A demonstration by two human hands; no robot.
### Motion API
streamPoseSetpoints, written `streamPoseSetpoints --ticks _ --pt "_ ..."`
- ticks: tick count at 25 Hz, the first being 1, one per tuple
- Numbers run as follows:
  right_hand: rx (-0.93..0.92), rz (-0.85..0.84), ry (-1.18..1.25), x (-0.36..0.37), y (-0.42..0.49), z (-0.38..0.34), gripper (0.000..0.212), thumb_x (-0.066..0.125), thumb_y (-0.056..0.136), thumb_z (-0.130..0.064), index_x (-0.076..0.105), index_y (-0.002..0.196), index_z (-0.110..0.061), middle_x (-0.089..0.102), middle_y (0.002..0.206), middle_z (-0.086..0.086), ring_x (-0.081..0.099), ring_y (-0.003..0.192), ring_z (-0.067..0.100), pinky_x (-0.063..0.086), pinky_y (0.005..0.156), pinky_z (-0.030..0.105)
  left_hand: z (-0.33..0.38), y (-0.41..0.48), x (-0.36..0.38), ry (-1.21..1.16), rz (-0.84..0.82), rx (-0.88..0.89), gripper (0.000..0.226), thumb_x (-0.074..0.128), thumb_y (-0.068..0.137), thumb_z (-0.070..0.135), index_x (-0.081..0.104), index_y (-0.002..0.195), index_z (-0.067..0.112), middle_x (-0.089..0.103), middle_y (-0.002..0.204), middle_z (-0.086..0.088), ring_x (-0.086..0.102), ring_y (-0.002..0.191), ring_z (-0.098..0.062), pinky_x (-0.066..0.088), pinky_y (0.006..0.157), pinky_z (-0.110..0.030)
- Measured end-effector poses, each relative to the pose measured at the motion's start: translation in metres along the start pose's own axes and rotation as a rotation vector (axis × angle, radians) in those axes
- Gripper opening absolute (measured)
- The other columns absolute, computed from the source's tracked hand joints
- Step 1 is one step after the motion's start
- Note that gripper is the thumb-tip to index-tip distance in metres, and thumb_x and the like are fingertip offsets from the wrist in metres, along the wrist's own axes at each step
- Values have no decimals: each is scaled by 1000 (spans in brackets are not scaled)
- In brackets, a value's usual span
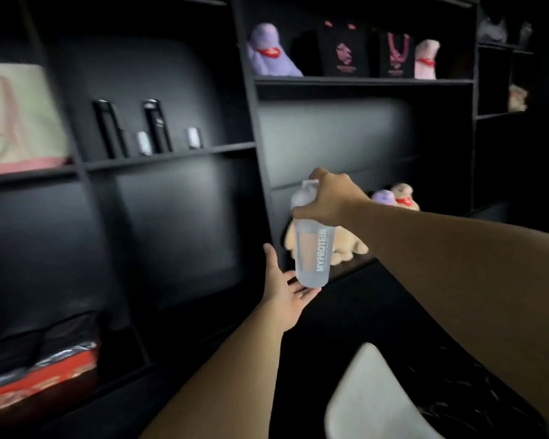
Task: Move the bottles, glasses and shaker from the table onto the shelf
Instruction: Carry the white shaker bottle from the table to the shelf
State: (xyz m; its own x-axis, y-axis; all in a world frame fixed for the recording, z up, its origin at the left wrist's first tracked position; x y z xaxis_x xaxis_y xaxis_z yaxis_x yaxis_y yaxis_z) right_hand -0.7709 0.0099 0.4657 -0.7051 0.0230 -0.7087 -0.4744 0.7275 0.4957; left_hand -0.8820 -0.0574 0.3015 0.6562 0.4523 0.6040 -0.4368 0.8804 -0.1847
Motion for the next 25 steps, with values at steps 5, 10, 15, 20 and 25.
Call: streamPoseSetpoints --ticks 5,10,15,20,25 --pt "-170 67 98 21 66 -121 72 79 68 -48 57 131 -21 63 110 6 65 101 31 52 82 30 131 -5 -28 136 53 190 115 44 77 91 50 136 -8 64 130 -23 61 126 -40 45 113 -51" --pt "-260 145 166 24 154 -208 74 80 63 -55 60 123 -18 64 112 8 64 94 28 54 80 31 252 14 -17 371 92 380 69 55 88 75 59 134 24 64 138 -4 63 126 -28 44 113 -51" --pt "-319 265 286 23 264 -258 65 79 60 -54 68 113 -20 67 108 3 67 93 23 56 80 31 372 78 -3 888 258 588 93 88 73 46 48 148 8 51 150 -1 59 99 -13 61 93 -40" --pt "-368 276 340 30 364 -295 62 78 56 -56 69 105 -19 67 102 1 66 84 19 51 66 26 469 146 12 1149 445 747 96 86 77 50 38 150 10 53 147 -5 70 84 -16 65 82 -38" --pt "-419 261 355 79 446 -309 54 76 60 -52 67 103 -20 67 99 1 66 83 20 48 65 26 530 212 -8 1621 713 778 89 69 74 74 54 135 11 72 121 -9 75 96 -29 59 79 -34"
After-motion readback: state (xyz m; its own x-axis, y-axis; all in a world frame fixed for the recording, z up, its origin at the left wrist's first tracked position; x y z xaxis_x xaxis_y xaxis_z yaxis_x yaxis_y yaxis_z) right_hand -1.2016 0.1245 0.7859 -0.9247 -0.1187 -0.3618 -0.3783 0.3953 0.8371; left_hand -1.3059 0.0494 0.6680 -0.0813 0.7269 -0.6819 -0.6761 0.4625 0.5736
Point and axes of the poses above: each hand's wrist, its own y-axis towards the middle knuckle, its own x-axis out of the palm, z = x × y, the point moved 4 cm from there along y, towards the middle knuckle
